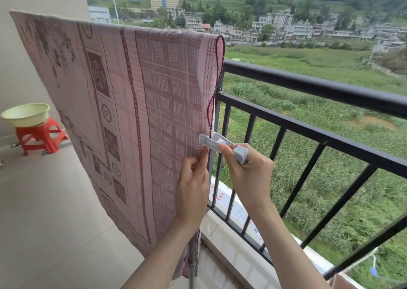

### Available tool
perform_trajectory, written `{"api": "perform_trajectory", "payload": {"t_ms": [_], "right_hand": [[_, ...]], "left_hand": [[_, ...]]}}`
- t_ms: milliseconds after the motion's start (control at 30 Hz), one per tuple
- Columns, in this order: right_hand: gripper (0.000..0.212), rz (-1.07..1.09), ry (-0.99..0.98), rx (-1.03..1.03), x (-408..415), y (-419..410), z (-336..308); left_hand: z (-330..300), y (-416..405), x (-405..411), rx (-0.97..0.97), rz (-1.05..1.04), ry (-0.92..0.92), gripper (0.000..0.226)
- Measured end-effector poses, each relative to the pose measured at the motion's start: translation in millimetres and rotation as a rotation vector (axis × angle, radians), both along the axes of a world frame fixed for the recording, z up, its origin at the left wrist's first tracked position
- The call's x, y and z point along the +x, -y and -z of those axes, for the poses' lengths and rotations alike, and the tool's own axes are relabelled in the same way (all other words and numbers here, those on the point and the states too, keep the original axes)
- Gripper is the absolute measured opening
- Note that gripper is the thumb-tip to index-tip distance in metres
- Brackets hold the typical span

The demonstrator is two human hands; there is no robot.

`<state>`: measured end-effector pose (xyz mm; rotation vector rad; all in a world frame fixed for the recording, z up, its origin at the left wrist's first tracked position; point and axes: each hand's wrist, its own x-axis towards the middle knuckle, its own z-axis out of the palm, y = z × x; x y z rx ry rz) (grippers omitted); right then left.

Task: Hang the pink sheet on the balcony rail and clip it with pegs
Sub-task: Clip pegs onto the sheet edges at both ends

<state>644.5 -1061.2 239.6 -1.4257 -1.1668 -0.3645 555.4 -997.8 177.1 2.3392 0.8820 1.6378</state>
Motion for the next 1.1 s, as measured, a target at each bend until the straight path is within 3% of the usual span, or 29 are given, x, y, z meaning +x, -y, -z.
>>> {"api": "perform_trajectory", "payload": {"t_ms": [233,367,433,500,600,733,833,900,1100], "right_hand": [[0.039,0.059,0.003,-0.066,-21,3,-7],[0.083,-0.122,-0.187,-0.143,-30,12,5],[0.076,-0.203,-0.305,-0.202,-32,20,28],[0.053,-0.196,-0.396,-0.299,-33,27,63],[0.026,-0.120,-0.464,-0.609,-41,27,127],[0.033,-0.162,-0.448,-0.950,-74,19,184],[0.035,-0.198,-0.404,-1.016,-103,8,196],[0.025,-0.222,-0.407,-1.026,-117,0,196],[0.014,-0.246,-0.352,-1.022,-166,-6,198]], "left_hand": [[-3,8,-12,-0.011,-0.005,0.048,0.032],[1,16,-25,-0.294,0.091,0.154,0.025],[17,21,-39,-0.407,0.086,0.131,0.026],[39,24,-56,-0.539,0.050,0.071,0.032],[75,20,-86,-0.715,-0.022,-0.059,0.035],[109,18,-116,-0.880,-0.024,-0.237,0.044],[119,19,-132,-0.961,-0.044,-0.179,0.039],[120,19,-139,-0.967,-0.098,-0.119,0.030],[109,25,-171,-0.927,-0.143,-0.170,0.030]]}}
